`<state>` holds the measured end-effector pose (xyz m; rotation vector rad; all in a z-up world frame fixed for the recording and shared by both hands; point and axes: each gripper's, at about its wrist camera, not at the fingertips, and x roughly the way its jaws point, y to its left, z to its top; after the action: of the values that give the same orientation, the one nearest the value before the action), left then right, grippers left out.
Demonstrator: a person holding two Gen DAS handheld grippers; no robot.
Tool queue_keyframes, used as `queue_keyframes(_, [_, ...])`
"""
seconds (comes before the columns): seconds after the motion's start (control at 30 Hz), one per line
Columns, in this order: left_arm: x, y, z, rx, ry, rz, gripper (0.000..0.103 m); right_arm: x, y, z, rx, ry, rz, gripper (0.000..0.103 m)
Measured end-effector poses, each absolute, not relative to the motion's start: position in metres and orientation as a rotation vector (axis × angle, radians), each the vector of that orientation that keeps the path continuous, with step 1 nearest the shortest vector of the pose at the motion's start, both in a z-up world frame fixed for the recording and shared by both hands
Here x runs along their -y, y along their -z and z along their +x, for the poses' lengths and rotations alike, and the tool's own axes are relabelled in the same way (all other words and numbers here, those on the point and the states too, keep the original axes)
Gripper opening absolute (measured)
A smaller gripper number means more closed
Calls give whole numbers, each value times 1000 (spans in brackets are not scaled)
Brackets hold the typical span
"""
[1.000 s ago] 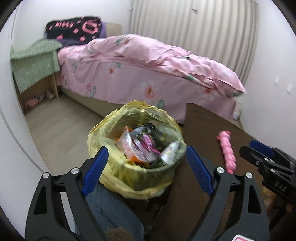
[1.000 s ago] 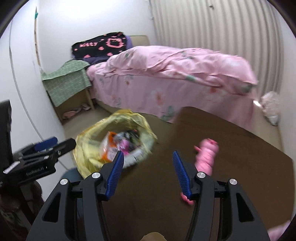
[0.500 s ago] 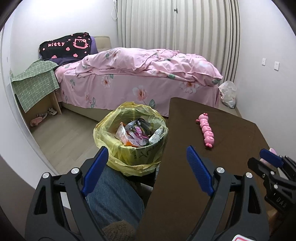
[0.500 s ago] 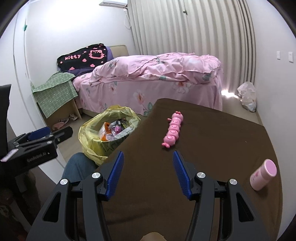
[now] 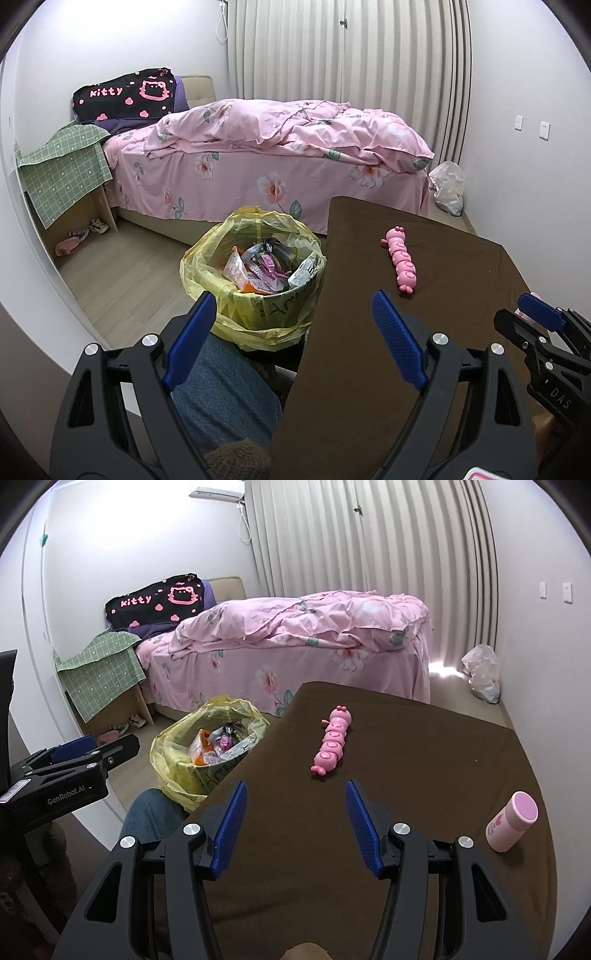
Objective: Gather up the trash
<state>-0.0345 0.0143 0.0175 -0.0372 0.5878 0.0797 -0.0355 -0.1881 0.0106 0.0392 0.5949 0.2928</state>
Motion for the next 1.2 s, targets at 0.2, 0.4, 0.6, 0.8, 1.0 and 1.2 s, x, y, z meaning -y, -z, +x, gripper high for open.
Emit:
queue_keyframes(0.2, [-14,-19,-33,-584,-76,-28,82,188,-11,-34,-598,-296,36,52])
queue_keyframes(0.4, [-13,-20,-34,-580,-72,-21,82,189,-13,-35,-597,-298,27,52])
queue_keyframes(0.6, [-12,-20,-34,-580,-69,-20,82,187,-13,-36,-597,-297,28,52])
queue_keyframes(0.8, [-13,-19,-35,-581,-57,-17,82,186,-12,-37,-591,-288,25,52])
queue_keyframes(1.0, [-12,-20,-37,-579,-46,-12,82,189,-14,-42,-578,-278,32,52])
queue_keyframes(1.2, [-10,-21,-39,-579,-42,-8,82,193,-15,-44,-572,-276,40,52])
